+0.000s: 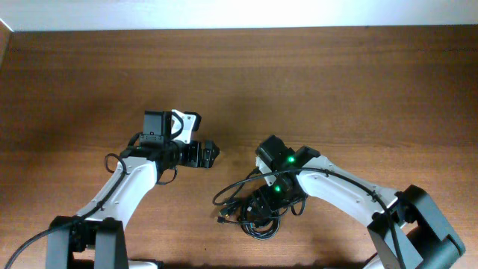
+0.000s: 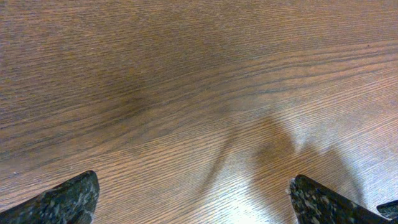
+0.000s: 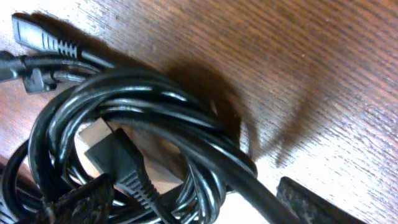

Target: Untangle cables

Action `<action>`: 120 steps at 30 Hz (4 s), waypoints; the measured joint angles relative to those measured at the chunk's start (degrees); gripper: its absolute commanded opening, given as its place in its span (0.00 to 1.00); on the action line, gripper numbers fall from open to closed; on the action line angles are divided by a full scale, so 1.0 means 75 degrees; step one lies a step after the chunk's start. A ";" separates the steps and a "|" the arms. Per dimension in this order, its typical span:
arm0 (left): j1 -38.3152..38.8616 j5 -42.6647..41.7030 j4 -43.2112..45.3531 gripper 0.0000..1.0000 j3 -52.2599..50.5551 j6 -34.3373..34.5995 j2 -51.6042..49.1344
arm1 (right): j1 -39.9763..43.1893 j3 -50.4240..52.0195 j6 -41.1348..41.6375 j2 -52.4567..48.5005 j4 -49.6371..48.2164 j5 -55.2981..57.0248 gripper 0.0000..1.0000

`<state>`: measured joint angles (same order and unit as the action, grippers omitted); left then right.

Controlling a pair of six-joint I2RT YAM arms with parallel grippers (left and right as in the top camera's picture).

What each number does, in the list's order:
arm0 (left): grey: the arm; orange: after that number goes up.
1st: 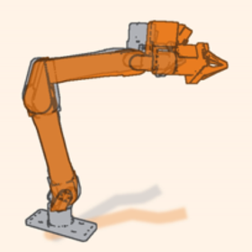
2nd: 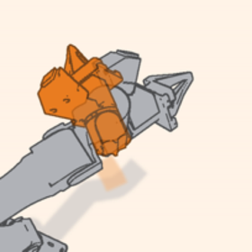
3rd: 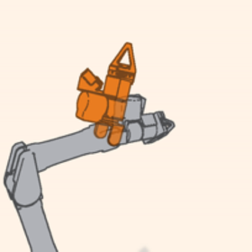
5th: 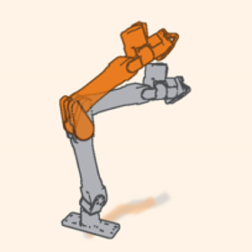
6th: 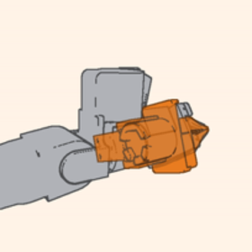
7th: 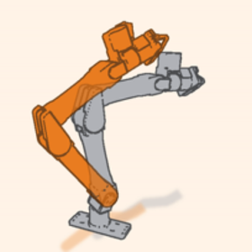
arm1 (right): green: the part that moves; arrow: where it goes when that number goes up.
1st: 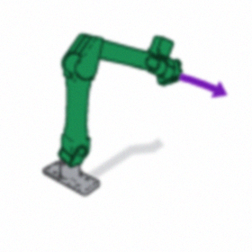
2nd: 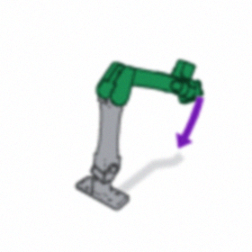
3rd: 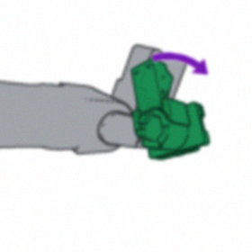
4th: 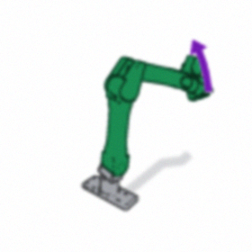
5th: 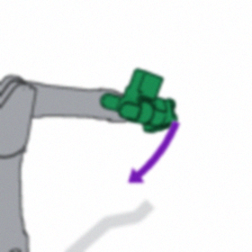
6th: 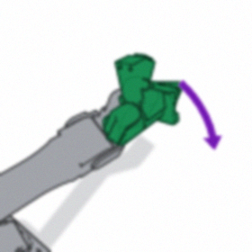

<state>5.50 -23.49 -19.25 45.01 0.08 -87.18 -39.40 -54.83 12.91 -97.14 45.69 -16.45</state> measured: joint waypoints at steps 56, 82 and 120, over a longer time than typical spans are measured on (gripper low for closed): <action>0.0003 -0.2911 0.0347 0.69 0.0000 0.3389 0.0000 | 0.0749 -0.3276 -0.1696 -0.0114 -0.1253 -0.2532 0.04; 0.0624 -0.2675 0.0691 0.00 0.0000 0.0921 0.0000 | 0.0799 -0.3404 -0.1174 -0.0114 0.1064 0.0125 0.72; 0.3238 -0.4342 0.0495 0.00 0.0023 -0.0172 0.5773 | 0.1836 -0.3421 -0.4290 0.6426 0.3162 -0.2617 0.26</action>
<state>29.78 -56.05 -15.53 45.19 -1.21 -43.88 -25.63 -80.49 -19.27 -48.95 69.41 -36.07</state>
